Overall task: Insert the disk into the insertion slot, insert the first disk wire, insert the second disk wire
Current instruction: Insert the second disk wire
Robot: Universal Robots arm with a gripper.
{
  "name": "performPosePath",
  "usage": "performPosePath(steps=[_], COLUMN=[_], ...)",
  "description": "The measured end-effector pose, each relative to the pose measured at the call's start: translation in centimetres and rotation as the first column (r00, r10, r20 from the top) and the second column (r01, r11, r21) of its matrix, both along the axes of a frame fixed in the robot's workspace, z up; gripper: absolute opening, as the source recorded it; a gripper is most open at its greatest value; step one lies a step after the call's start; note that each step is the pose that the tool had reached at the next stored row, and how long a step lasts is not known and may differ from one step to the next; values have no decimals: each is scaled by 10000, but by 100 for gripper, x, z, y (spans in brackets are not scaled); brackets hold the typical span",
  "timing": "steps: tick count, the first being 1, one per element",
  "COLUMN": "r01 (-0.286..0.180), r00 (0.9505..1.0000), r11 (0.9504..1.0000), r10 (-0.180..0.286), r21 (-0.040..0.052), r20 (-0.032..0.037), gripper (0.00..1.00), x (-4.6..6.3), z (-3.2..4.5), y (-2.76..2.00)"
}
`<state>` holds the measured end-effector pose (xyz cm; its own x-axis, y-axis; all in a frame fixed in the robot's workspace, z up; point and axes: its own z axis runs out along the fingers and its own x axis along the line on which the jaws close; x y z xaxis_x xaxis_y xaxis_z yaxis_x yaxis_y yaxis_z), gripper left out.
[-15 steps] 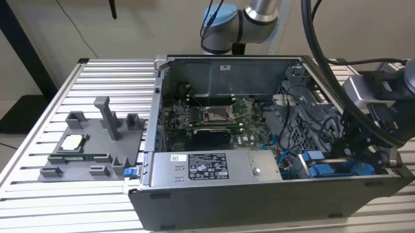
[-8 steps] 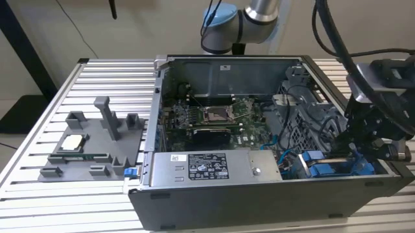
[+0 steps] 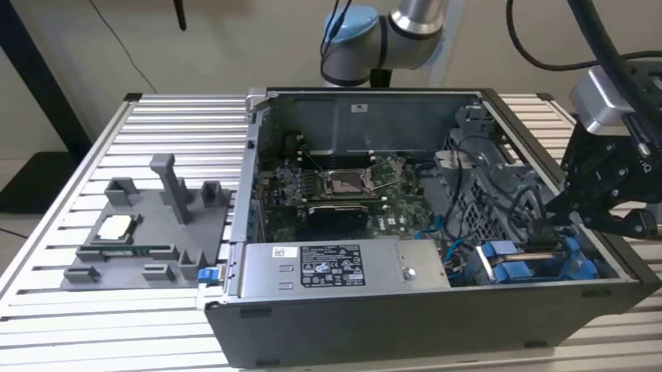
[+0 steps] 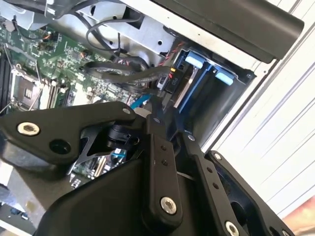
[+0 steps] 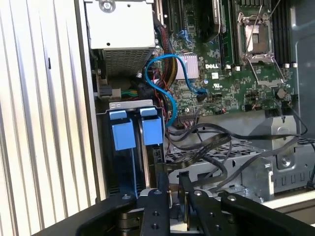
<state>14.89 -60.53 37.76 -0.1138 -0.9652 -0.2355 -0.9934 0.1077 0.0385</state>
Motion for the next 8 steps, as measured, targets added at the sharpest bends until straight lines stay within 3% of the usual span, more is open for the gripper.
performPosePath(steps=[8], r01=[2], r00=[10000], r11=[10000], r10=[-2], r21=[5], r20=[0], gripper=[24], x=[0], z=[12], y=[0])
